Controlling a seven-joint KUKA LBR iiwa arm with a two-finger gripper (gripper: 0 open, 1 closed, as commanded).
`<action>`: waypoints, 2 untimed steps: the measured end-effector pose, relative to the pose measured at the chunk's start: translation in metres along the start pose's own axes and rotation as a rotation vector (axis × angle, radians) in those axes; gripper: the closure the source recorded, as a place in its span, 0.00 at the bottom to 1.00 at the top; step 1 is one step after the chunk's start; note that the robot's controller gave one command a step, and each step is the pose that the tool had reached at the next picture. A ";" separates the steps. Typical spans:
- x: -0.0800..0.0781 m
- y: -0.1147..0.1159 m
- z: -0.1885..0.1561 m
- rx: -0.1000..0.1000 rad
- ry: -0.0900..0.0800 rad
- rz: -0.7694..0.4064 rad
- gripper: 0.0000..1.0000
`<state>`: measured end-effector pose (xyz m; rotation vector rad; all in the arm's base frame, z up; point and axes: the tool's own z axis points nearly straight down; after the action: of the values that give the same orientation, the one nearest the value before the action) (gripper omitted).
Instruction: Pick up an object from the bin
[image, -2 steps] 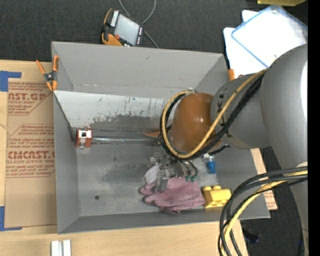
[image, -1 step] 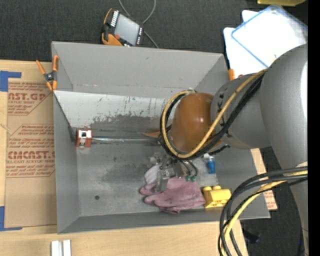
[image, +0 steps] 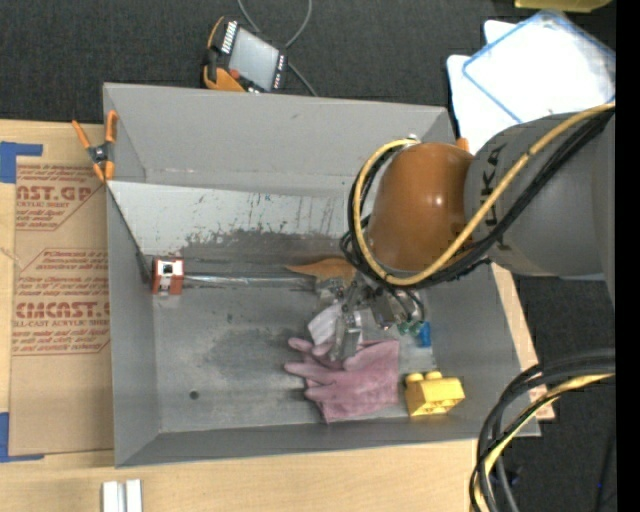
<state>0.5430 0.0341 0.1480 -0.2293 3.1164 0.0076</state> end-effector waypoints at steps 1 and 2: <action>0.013 0.011 -0.008 -0.002 0.017 -0.006 1.00; 0.000 0.012 0.002 -0.002 0.008 0.007 1.00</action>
Offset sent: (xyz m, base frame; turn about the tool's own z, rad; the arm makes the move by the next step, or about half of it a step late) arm -0.0018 0.0111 -0.0008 0.0084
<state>0.5411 0.0462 0.1461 -0.2182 3.1251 0.0104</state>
